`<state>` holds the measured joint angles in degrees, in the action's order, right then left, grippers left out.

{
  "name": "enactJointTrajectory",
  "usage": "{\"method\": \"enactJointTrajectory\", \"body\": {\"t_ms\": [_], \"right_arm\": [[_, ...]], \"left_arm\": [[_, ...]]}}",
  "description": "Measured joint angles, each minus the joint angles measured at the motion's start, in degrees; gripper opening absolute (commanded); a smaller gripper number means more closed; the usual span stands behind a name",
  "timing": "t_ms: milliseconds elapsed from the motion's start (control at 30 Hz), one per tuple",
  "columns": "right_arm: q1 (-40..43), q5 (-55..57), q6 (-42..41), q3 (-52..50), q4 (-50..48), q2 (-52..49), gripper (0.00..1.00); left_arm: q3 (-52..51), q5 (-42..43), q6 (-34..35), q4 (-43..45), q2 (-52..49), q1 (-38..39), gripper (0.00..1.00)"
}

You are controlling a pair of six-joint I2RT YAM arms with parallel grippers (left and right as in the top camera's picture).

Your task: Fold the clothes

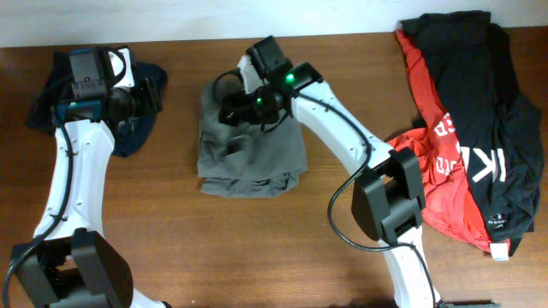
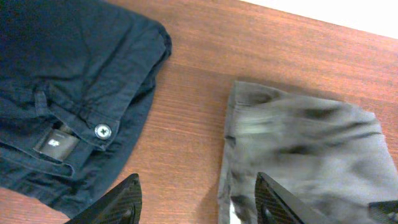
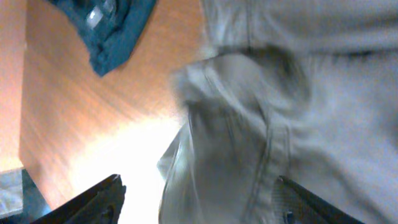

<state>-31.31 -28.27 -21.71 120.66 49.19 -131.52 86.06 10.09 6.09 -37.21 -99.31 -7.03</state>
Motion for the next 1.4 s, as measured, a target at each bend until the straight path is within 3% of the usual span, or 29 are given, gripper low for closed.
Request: {"method": "enactJointTrajectory", "body": {"t_ms": [333,600,800,1033,1333,1400], "right_arm": [[-0.7,-1.6,1.5,0.0,2.9,0.0,0.80],[10.1,-1.6,3.7,0.1,12.2,0.2,0.83],[20.5,-1.5,9.1,0.1,18.8,0.3,0.94],[26.4,-1.5,14.4,0.1,22.7,0.3,0.96],[27.5,4.9,16.0,0.1,22.8,0.3,0.99],[27.2,6.1,16.1,0.1,22.8,0.3,0.99]], "left_arm": [[0.0,0.0,0.4,-0.6,0.0,0.3,0.58],[0.0,0.0,0.4,-3.0,-0.1,1.0,0.58],[0.0,0.9,-0.7,-5.3,-1.9,3.8,0.71],[0.0,7.6,-5.0,-8.5,-7.1,5.6,0.86],[0.0,14.8,-6.0,-8.7,-12.9,5.6,0.87],[0.0,15.7,-6.1,-8.7,-14.2,5.6,0.92]]}}
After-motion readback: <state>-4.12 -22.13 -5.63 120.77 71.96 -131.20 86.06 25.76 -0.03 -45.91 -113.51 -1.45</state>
